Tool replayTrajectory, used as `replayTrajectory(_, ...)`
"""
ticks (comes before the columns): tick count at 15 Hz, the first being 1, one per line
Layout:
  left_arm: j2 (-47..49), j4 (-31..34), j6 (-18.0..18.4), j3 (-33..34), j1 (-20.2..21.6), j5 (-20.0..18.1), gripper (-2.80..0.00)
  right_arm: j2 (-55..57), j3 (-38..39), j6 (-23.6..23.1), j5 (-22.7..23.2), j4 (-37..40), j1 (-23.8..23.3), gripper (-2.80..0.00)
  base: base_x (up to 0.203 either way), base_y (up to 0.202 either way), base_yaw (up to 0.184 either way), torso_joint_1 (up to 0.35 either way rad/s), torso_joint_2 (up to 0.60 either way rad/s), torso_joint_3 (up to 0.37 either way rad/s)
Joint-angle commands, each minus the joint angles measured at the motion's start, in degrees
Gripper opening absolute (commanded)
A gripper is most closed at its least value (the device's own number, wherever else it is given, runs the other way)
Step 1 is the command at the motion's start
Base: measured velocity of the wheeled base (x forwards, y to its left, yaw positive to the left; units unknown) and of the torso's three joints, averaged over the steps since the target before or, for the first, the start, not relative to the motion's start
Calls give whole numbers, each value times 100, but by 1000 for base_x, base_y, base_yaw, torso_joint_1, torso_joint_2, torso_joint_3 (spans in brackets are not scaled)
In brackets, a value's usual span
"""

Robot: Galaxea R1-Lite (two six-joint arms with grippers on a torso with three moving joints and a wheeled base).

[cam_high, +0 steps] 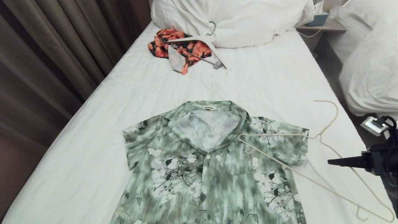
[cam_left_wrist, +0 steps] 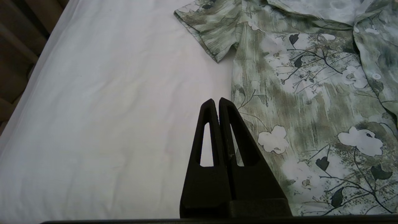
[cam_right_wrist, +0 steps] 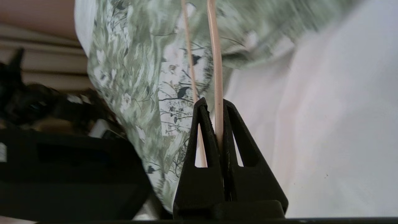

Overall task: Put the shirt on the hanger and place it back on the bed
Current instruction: Lift the shirt and hanger

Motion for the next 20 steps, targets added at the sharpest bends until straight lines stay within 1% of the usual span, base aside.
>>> replayTrajectory(1, 6, 0, 3, 0, 0, -2, -280, -558, 78, -206, 37, 9, 49, -280, 0, 0, 0, 0, 0, 0)
replayTrajectory(3, -1, 0, 3, 0, 0, -2, -280, -905, 106, -476, 65, 11, 136, -280, 0, 0, 0, 0, 0, 0)
replayTrajectory(5, -1, 0, 3, 0, 0, -2, -280, -983, 106, -745, 101, 14, 256, -280, 0, 0, 0, 0, 0, 0)
replayTrajectory(6, -1, 0, 3, 4, 0, -2, -280, -974, 103, -1047, 211, 6, 311, -280, 0, 0, 0, 0, 0, 0)
replayTrajectory(9, -1, 0, 3, 6, 0, -2, -280, -661, 80, -2248, 1093, -42, 369, -280, 0, 0, 0, 0, 0, 0)
replayTrajectory(11, -1, 0, 3, 0, 0, -2, -280, -628, 148, -2322, 1258, -419, 433, -280, 0, 0, 0, 0, 0, 0)
replayTrajectory(12, -1, 0, 3, 0, 0, -2, -280, -635, 188, -2327, 1487, -582, 403, -280, 0, 0, 0, 0, 0, 0)
replayTrajectory(14, -1, 0, 3, 0, 0, -2, -280, -748, 322, -2329, 2122, -829, 159, -280, 0, 0, 0, 0, 0, 0)
replayTrajectory(15, -1, 0, 3, 1, 0, -2, -280, -785, 442, -2331, 2257, -918, 70, -280, 0, 0, 0, 0, 0, 0)
replayTrajectory(20, -1, 17, 79, 0, 0, -21, -280, -1428, 1249, -2337, 2333, -1377, -158, -280, 0, 0, 0, 0, 0, 0)
